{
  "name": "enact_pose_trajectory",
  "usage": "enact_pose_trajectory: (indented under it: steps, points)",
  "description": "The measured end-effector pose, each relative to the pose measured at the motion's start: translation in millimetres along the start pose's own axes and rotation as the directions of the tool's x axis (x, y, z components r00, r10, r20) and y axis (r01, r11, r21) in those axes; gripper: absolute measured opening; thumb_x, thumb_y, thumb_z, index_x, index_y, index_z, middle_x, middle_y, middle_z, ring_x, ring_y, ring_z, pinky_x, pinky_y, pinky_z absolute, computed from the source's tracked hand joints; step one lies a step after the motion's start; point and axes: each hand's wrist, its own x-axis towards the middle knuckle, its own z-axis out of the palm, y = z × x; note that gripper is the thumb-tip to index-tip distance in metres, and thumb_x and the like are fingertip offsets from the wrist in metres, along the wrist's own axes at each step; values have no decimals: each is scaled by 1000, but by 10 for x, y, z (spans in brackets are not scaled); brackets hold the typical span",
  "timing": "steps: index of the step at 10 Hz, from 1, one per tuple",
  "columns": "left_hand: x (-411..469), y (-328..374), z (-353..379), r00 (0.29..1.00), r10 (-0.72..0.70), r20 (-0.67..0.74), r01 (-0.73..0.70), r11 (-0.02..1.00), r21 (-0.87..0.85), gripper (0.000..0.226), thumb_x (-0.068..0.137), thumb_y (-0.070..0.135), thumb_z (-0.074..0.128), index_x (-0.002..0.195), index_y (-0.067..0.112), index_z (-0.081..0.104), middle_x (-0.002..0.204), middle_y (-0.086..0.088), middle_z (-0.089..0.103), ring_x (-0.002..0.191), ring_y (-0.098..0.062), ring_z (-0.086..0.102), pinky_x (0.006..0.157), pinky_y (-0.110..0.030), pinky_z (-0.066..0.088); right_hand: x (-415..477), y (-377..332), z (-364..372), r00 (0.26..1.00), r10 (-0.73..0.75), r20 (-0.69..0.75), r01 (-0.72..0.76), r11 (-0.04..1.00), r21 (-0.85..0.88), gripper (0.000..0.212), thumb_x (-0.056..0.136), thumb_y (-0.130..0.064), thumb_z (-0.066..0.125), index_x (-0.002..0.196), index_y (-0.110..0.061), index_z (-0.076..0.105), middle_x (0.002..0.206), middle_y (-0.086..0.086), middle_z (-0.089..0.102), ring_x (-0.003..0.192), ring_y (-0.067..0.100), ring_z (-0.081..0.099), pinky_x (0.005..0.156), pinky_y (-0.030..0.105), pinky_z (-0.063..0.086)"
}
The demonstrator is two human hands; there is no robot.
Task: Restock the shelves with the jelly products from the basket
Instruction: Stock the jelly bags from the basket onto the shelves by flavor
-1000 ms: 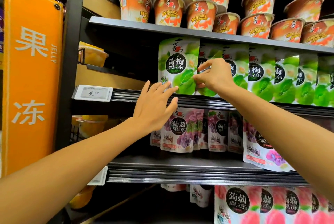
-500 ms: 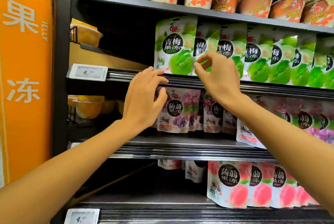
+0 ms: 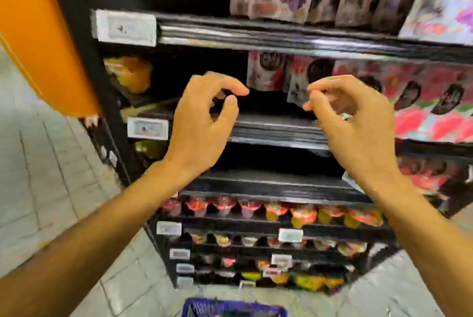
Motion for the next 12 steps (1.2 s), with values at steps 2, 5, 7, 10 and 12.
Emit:
enact_pose_trajectory:
  steps: [2, 5, 7, 10, 12]
  points:
    - [-1699, -580, 455, 919, -343, 193, 357, 933, -41, 21, 93, 6, 49, 98, 21, 63, 97, 25, 54, 90, 3, 50, 81, -12, 37, -1605, 994, 393, 881, 416, 225, -429, 903, 9, 12, 93, -14, 58, 99, -13, 68, 81, 0, 72, 71, 1, 66, 65, 19, 51]
    - [-4799, -1627, 1119, 310, -853, 420, 879, 425, 214, 17, 91, -10, 55, 93, 4, 65, 98, -13, 67, 91, -21, 65, 82, -39, 51, -4238, 2636, 1121, 305, 858, 414, -791, 470, -391, 11, 90, 0, 62, 98, -3, 70, 98, 18, 72, 86, 30, 67, 80, 29, 54]
    - [-6570, -2209, 1460, 1, -893, 451, 891, 205, 404, 17, 89, -9, 53, 97, -6, 68, 97, -13, 66, 98, -24, 61, 88, -29, 44, -5838, 3562, 1606, -58, 925, 375, -764, 201, -613, 21, 94, -4, 56, 108, 8, 64, 108, 25, 66, 103, 39, 61, 80, 29, 44]
    - [-8473, -3132, 1972, -224, -936, 270, 869, -67, 491, 16, 87, 13, 61, 75, 4, 67, 78, -20, 70, 78, -32, 68, 75, -42, 53, -7581, 4623, 2506, -276, 928, 250, -832, -100, -546, 9, 97, -11, 56, 95, -7, 63, 98, 5, 73, 87, 14, 64, 74, 16, 49]
    - [-9087, -3316, 2492, -190, -827, 529, 860, 119, 496, 21, 88, -3, 60, 88, 16, 70, 85, -11, 71, 77, -16, 62, 72, -24, 48, -8426, 5105, 2991, -281, 957, 77, -702, -150, -696, 37, 97, -41, 54, 109, -8, 66, 110, 13, 70, 105, 29, 65, 73, 26, 39]
